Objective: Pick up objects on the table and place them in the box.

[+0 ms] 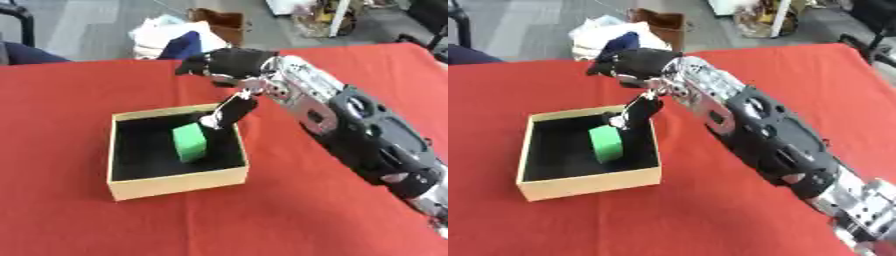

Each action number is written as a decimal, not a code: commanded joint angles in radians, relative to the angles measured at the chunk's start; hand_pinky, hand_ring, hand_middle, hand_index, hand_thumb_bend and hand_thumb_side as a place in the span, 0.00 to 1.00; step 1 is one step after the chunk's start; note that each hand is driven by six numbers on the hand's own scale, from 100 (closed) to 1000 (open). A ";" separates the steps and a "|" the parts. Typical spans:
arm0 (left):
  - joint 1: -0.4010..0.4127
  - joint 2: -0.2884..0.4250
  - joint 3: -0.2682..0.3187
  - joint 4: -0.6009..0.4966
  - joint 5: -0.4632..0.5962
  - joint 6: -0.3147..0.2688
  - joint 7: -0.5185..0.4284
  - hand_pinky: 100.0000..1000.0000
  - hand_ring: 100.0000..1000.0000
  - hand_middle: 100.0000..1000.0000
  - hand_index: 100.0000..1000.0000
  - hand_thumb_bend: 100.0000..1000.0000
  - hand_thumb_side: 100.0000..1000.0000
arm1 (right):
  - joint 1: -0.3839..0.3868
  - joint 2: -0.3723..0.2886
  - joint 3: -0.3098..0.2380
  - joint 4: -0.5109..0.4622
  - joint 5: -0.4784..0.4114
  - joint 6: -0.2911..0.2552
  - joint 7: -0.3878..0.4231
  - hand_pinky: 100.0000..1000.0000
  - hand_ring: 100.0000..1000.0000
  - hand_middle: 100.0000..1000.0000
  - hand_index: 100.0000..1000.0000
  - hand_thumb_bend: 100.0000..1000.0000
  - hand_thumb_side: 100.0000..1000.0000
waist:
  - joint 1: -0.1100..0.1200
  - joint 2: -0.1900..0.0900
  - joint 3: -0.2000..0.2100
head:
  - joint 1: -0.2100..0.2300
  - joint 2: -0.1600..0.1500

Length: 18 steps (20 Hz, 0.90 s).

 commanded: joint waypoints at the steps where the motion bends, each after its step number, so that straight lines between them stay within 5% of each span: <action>1: -0.005 0.022 0.003 -0.014 -0.004 -0.001 0.002 0.58 0.61 0.59 0.75 0.00 0.41 | 0.010 -0.074 -0.079 -0.048 -0.023 0.040 -0.052 0.84 0.91 0.94 1.00 0.25 0.42 | 0.000 -0.020 -0.006 | 0.006 -0.013; 12: 0.002 0.024 0.006 -0.014 -0.005 -0.001 0.007 0.58 0.61 0.59 0.75 0.00 0.42 | 0.179 -0.170 -0.266 -0.009 -0.043 0.145 -0.272 0.82 0.95 1.00 1.00 0.20 0.30 | -0.001 -0.015 -0.048 | 0.028 -0.029; 18: 0.006 0.023 0.009 -0.014 -0.004 0.000 0.008 0.58 0.61 0.59 0.75 0.00 0.42 | 0.239 -0.182 -0.324 0.007 -0.066 0.179 -0.343 0.81 0.96 1.00 1.00 0.17 0.26 | 0.003 -0.009 -0.055 | 0.040 -0.029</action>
